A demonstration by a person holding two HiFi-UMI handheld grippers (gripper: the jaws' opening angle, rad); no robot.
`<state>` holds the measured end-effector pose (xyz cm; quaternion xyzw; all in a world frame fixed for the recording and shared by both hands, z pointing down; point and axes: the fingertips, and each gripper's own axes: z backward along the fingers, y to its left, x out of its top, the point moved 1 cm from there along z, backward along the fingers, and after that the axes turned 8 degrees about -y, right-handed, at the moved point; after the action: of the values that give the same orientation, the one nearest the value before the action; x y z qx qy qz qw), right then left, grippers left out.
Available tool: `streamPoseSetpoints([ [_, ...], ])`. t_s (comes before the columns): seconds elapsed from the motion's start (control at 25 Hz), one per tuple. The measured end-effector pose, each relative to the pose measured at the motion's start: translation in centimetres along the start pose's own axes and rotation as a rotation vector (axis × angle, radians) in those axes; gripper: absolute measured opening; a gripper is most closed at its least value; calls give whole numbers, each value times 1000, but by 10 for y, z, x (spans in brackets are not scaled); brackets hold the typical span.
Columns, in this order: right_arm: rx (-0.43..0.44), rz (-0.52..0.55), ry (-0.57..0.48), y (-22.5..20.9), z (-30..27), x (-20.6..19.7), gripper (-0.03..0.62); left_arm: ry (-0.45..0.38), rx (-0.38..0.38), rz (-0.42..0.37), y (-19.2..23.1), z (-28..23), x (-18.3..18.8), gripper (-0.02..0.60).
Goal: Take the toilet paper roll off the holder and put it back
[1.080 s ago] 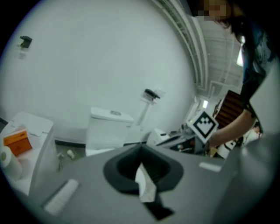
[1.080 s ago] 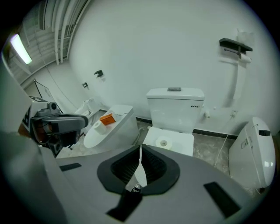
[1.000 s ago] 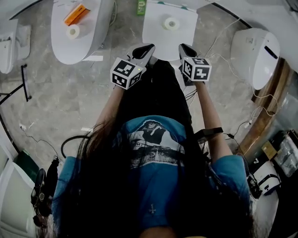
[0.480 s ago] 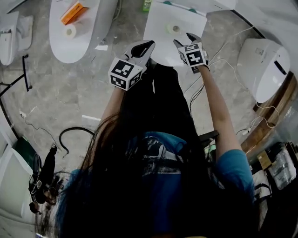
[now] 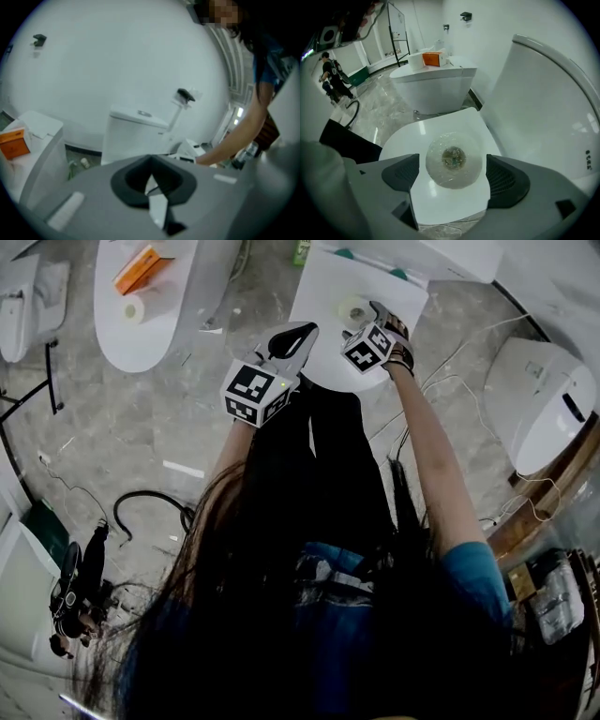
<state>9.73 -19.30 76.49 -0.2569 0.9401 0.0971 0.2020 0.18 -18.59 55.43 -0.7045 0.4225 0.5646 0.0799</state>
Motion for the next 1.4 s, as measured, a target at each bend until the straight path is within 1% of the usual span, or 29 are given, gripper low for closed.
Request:
streamPoseSetpoints([
  [0.16, -5, 134, 31, -4, -22, -5, 430, 48, 4, 1, 8, -12, -23, 2],
  [0.32, 13, 217, 39, -1, -36, -5, 431, 58, 23, 28, 12, -17, -37, 2],
  [0.44, -7, 241, 48, -4, -41, -6, 431, 56, 34, 49, 12, -21, -44, 2],
  [0.64, -30, 248, 39, -3, -44, -8, 430, 62, 28, 59, 6, -25, -50, 2],
  [0.76, -39, 207, 31, -6, -40, -6, 430, 68, 25, 57, 4, -28, -50, 2],
  [0.88, -61, 112, -36, -14, -24, 2, 430, 70, 22, 56, 2, -26, -48, 5],
  [0.96, -65, 71, -78, -20, -8, 7, 430, 72, 18, 54, 1, -25, -47, 5],
  [1.08, -54, 49, -136, -25, 23, 14, 431, 81, 8, 41, 0, -23, -47, 5],
  [1.2, -71, 13, -196, -32, 62, 16, 430, 78, -3, 37, -4, -23, -46, 5],
  [1.4, -129, -135, -280, -36, 122, 18, 430, 80, -20, 52, -10, -25, -46, 3],
])
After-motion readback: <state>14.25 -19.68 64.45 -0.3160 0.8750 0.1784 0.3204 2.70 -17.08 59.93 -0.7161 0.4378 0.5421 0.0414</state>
